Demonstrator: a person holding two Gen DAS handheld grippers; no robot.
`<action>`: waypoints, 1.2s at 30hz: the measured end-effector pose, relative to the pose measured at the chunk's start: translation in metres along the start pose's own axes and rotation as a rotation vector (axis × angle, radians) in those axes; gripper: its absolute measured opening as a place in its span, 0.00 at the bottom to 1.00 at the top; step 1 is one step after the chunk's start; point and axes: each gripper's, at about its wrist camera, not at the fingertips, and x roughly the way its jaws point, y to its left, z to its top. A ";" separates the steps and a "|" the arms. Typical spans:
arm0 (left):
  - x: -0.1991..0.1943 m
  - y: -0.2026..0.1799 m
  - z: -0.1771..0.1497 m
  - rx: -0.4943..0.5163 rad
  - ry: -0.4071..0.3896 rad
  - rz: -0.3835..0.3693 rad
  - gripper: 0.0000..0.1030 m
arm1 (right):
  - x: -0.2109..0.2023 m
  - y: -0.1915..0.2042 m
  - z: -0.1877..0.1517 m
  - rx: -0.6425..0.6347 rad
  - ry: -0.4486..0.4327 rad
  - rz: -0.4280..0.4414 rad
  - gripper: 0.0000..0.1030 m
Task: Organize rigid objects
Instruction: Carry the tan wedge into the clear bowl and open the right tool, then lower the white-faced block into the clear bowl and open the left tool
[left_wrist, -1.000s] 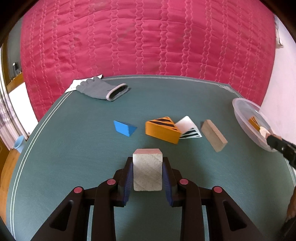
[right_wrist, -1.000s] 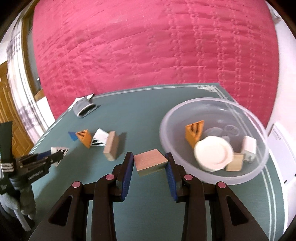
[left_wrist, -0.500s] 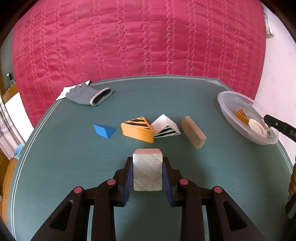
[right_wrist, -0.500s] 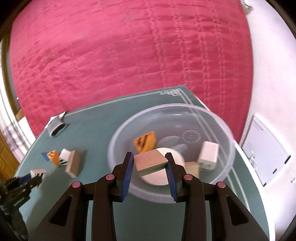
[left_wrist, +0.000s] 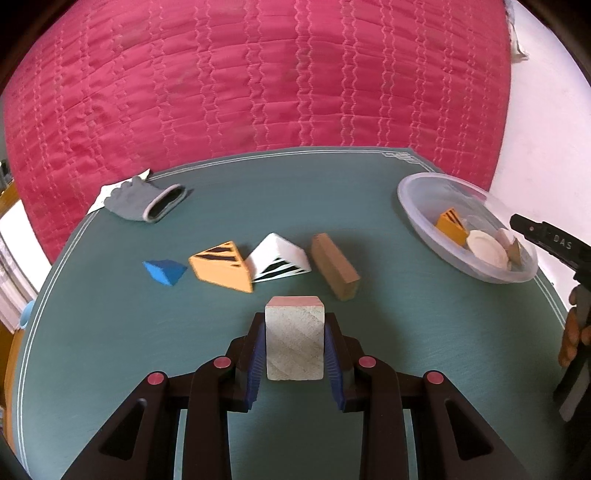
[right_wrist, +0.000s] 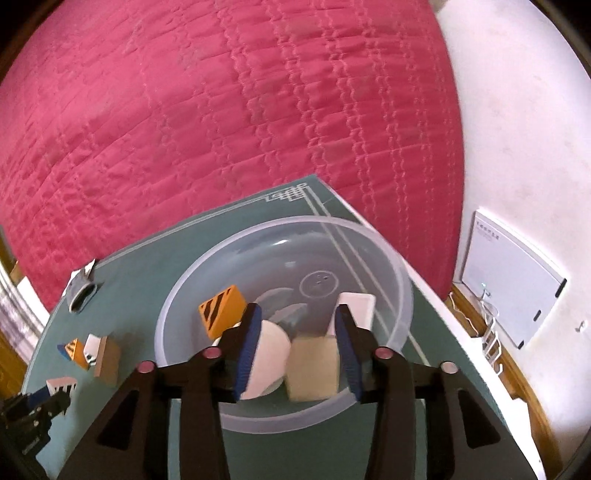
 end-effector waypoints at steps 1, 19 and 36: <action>0.001 -0.003 0.002 0.006 -0.001 -0.004 0.30 | -0.001 -0.002 0.000 0.013 -0.009 -0.009 0.47; 0.019 -0.085 0.053 0.089 -0.031 -0.173 0.30 | -0.021 -0.022 -0.006 0.136 -0.128 -0.126 0.72; 0.048 -0.140 0.075 0.138 -0.014 -0.316 0.31 | -0.027 -0.033 -0.006 0.195 -0.173 -0.169 0.78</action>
